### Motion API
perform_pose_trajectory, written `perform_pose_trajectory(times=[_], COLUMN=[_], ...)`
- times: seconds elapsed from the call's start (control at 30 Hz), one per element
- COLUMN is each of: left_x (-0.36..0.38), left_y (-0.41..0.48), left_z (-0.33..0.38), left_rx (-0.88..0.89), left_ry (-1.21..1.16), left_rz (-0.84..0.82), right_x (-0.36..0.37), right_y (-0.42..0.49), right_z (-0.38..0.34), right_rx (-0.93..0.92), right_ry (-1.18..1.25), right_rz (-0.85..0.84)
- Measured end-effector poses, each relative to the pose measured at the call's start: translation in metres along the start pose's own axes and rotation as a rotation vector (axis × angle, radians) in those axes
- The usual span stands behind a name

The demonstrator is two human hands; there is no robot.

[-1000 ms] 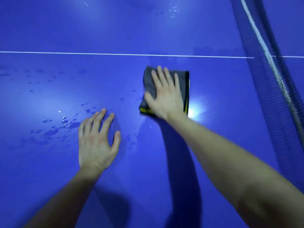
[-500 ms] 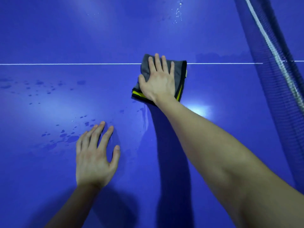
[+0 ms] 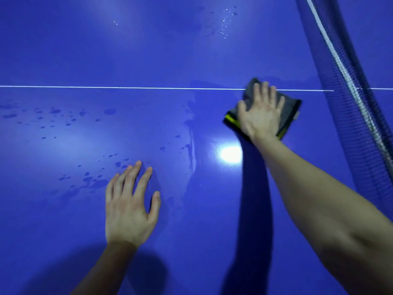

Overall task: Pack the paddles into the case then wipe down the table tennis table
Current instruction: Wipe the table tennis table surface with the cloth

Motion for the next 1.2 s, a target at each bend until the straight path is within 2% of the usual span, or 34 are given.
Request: perform_pose_trajectory(times=[0.07, 0.17, 0.23, 0.27, 0.33, 0.37, 0.5, 0.57, 0.63, 0.7, 0.83, 0.9, 0.97, 1.03, 1.13, 1.2], left_x=[0.000, 0.000, -0.001, -0.001, -0.001, 0.000, 0.000, -0.001, 0.000, 0.000, -0.001, -0.002, -0.001, 0.000, 0.002, 0.004], left_y=[0.001, 0.001, 0.000, 0.000, -0.001, -0.001, -0.001, 0.000, 0.000, 0.000, 0.000, 0.000, 0.000, -0.001, -0.001, -0.001], left_z=[0.002, 0.001, 0.002, 0.003, 0.001, 0.001, 0.001, -0.001, 0.000, 0.000, 0.000, 0.001, 0.000, 0.000, -0.002, -0.004], left_rx=[0.009, 0.008, 0.017, 0.022, 0.021, 0.015, 0.009, 0.001, -0.005, -0.003, -0.004, -0.014, -0.022, -0.026, -0.044, -0.046], left_ry=[0.004, 0.009, 0.002, -0.003, -0.002, -0.007, -0.028, -0.032, -0.023, -0.036, -0.029, -0.034, -0.029, -0.030, -0.038, -0.037], left_rz=[-0.003, 0.019, 0.035, 0.041, 0.041, 0.036, 0.023, 0.024, 0.015, 0.013, 0.027, 0.032, 0.028, 0.019, -0.002, -0.012], right_x=[0.009, 0.025, 0.029, 0.031, 0.029, 0.026, -0.002, -0.010, -0.008, -0.002, 0.019, 0.022, 0.020, 0.012, -0.002, -0.012], right_y=[-0.014, -0.064, -0.087, -0.084, -0.064, -0.048, 0.012, 0.014, 0.003, -0.017, -0.086, -0.106, -0.101, -0.093, -0.084, -0.090], right_z=[-0.083, -0.221, -0.266, -0.265, -0.225, -0.186, 0.019, 0.073, 0.063, 0.005, -0.168, -0.203, -0.183, -0.117, 0.015, 0.080], right_rx=[-0.174, -0.501, -0.637, -0.667, -0.651, -0.581, -0.164, 0.006, 0.133, 0.124, -0.289, -0.426, -0.508, -0.485, -0.237, -0.065], right_ry=[0.001, 0.052, 0.072, 0.082, 0.123, 0.136, 0.105, 0.087, 0.067, 0.059, 0.061, 0.088, 0.158, 0.212, 0.145, 0.105], right_rz=[0.007, -0.074, -0.121, -0.136, -0.112, -0.078, 0.043, 0.025, 0.004, 0.007, -0.016, -0.052, -0.032, 0.045, 0.103, 0.079])
Point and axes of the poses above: each hand's wrist, its own y-axis towards the middle knuckle, its own x-axis out of the palm, z = x × y, the point moved 8 cm from there along y, towards the middle knuckle, and after that the axes turned 1 degree about z, right-handed, at the moved point
